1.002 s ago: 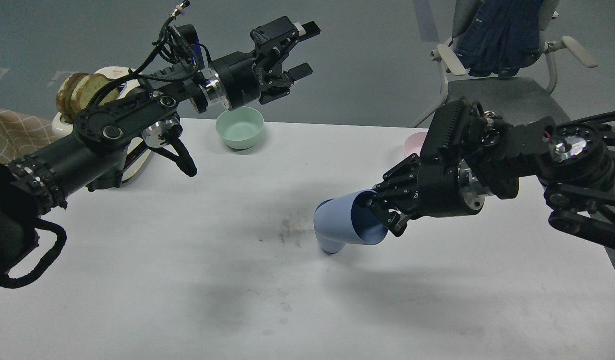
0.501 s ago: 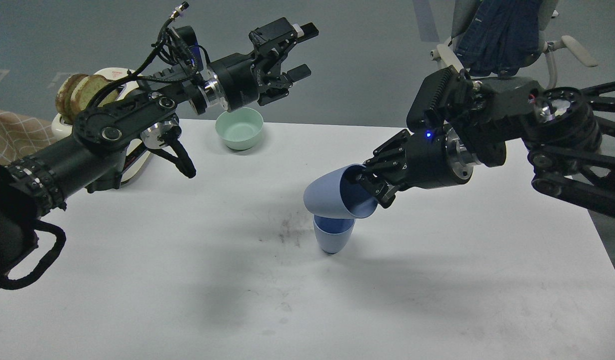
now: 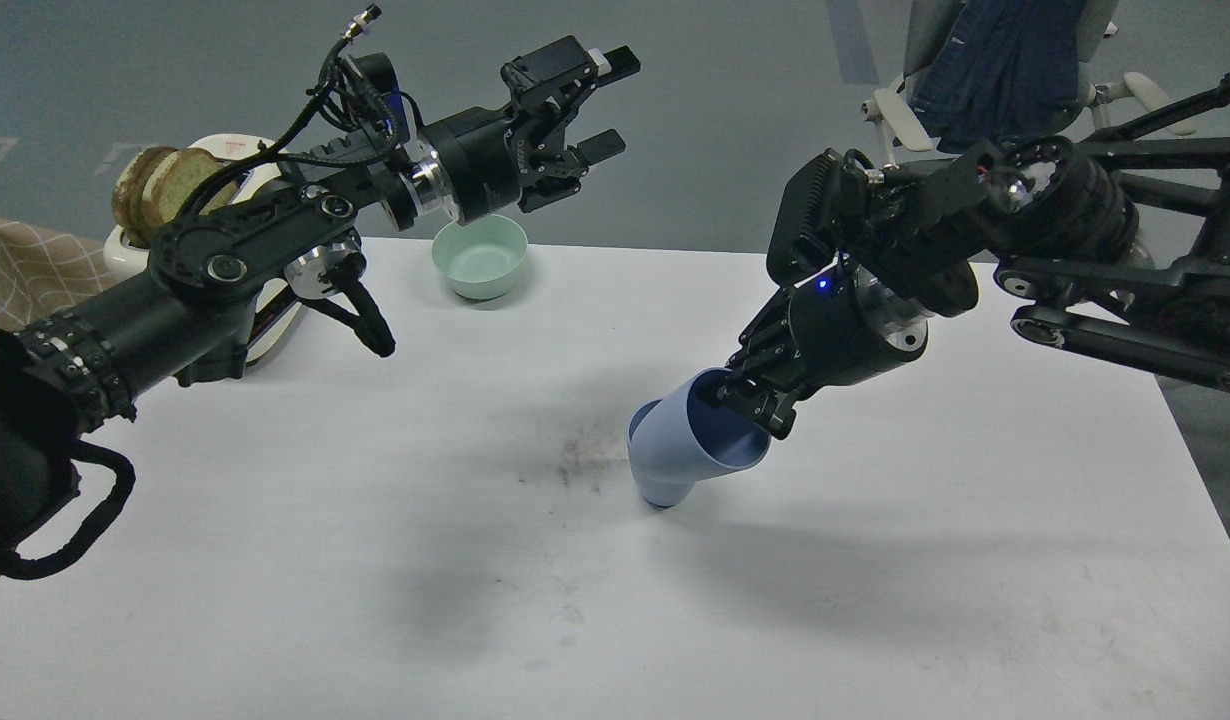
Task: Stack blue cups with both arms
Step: 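Carry the held cup over the placed cup and lower it inside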
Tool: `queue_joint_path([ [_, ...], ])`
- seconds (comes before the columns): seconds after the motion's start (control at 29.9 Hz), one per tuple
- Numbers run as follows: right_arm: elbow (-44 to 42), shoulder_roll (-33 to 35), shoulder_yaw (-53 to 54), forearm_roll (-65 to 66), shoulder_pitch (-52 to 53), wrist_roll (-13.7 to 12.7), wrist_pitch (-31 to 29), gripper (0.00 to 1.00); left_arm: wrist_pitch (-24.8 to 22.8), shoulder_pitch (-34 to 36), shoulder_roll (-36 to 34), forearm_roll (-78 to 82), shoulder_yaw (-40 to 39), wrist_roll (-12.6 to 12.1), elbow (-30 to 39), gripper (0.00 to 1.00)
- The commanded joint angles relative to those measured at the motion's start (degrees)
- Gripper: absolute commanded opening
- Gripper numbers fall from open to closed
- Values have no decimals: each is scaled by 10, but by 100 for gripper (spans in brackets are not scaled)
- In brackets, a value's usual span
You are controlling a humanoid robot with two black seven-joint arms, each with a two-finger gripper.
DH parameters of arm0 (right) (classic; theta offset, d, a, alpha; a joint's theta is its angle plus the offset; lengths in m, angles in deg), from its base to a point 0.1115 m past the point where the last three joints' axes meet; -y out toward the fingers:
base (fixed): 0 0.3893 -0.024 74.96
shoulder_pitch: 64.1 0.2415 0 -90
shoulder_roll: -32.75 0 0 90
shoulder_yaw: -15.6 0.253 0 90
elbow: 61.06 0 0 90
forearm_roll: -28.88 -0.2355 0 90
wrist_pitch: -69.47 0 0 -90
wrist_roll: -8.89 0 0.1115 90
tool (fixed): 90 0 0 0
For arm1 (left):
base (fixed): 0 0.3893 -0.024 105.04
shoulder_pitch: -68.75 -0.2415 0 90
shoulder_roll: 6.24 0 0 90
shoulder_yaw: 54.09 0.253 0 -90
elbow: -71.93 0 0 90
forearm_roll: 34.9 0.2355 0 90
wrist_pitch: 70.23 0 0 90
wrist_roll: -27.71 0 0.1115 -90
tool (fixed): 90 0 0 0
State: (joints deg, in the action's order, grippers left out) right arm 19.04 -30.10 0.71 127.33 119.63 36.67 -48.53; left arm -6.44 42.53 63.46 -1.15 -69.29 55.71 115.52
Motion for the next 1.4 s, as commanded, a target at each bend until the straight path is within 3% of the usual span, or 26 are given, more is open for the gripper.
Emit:
queue_joint_path([
  [0.0,-27,-16,-7,2,6,2,0,0,0,0,0,0,0,0,0,97],
  [0.23,-58,-47,-8,3,2,2,0,0,-1,-1,-2,0,1,0,0,97],
  [1.14,-71,-52,-8,31,-12,2,0,0,1,-2,-4,-2,0,0,0,97],
  [1.2,-72,-52,-7,31,-12,2,0,3,0,-2,-4,-2,0,0,0,97],
  [1.37,-78,-55,-6,32,-13,2,0,27,0,-3,-5,-3,-1,0,0,97],
])
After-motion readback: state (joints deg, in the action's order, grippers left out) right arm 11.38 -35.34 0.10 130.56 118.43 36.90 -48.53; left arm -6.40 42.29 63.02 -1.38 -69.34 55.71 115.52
